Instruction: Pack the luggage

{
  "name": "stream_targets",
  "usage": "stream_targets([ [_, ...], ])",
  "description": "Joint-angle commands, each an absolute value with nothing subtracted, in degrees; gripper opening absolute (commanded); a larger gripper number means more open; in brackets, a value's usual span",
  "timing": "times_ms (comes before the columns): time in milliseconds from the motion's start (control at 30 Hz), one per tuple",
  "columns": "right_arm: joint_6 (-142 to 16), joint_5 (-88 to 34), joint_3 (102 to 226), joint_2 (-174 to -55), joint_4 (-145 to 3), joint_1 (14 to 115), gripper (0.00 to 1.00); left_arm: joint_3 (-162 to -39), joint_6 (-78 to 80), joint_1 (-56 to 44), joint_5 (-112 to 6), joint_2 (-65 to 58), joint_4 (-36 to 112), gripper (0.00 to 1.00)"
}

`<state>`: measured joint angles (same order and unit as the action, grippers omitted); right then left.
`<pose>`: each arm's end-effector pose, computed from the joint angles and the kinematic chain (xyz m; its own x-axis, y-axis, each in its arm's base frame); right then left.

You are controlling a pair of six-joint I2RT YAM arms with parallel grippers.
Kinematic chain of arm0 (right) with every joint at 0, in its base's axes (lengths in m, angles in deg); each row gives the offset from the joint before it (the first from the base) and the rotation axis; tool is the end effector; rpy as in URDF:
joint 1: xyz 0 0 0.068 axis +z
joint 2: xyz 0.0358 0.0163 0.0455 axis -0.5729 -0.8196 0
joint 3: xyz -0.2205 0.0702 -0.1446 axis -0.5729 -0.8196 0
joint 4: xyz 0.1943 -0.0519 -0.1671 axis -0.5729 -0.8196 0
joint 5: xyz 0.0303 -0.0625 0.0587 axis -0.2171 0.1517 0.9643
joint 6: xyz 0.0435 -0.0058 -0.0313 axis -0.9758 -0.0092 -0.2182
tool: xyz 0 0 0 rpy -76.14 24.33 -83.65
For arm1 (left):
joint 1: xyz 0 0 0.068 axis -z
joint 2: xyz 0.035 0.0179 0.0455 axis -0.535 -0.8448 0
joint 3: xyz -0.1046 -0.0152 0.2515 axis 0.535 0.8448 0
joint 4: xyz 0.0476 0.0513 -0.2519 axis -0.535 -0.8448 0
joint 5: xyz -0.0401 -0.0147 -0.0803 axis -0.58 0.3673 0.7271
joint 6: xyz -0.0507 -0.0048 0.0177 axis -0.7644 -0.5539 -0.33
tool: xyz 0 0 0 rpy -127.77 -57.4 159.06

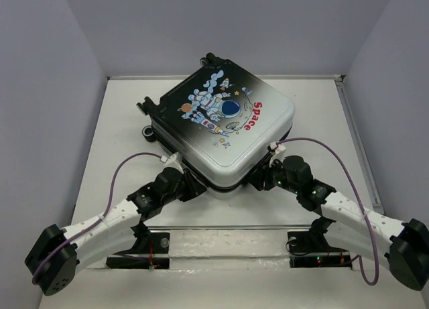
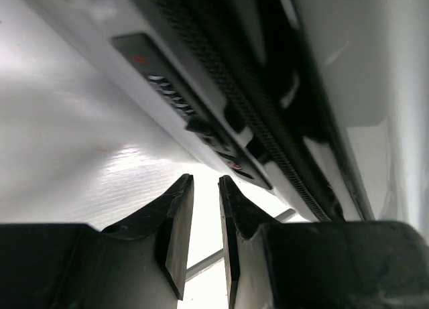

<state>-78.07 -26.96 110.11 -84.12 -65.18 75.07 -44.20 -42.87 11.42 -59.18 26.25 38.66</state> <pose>0.1473 0.1303 0.2070 -0.5591 0.0122 -0.8290 -0.5628 0.7286 0.3903 0.1259 -0.1224 0.1807 -0.7784 -0.3972 -0.4861 0.1272 0.6584 -0.7418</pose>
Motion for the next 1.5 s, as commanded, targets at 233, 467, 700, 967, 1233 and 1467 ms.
stream_targets([
  [233, -74.7, -28.7, 110.9, -87.0, -56.0, 75.5, 0.32, -51.0, -42.8, 17.8, -65.0, 20.2, 46.8, 0.32],
  [467, -79.3, -26.3, 107.5, -84.4, -53.2, 78.6, 0.07, -52.2, -42.9, 18.2, -65.5, 16.5, 54.4, 0.32],
  [700, -87.8, -29.3, 107.9, -82.3, -66.8, 95.1, 0.07, -58.2, -40.4, 18.6, -65.1, 8.1, 60.4, 0.32],
  [967, -96.5, -42.4, 117.9, -92.3, -74.2, 120.5, 0.07, -63.0, -39.1, 19.9, -65.2, -0.1, 63.9, 0.31],
  [1233, -95.5, -50.7, 115.8, -84.3, -78.5, 112.4, 0.07, -59.8, -39.6, 19.9, -67.0, 4.7, 63.8, 0.29],
  [1467, -106.3, -53.5, 111.6, -74.4, -95.2, 96.7, 0.07, -60.5, -36.2, 17.3, -73.5, 16.7, 48.4, 0.35],
])
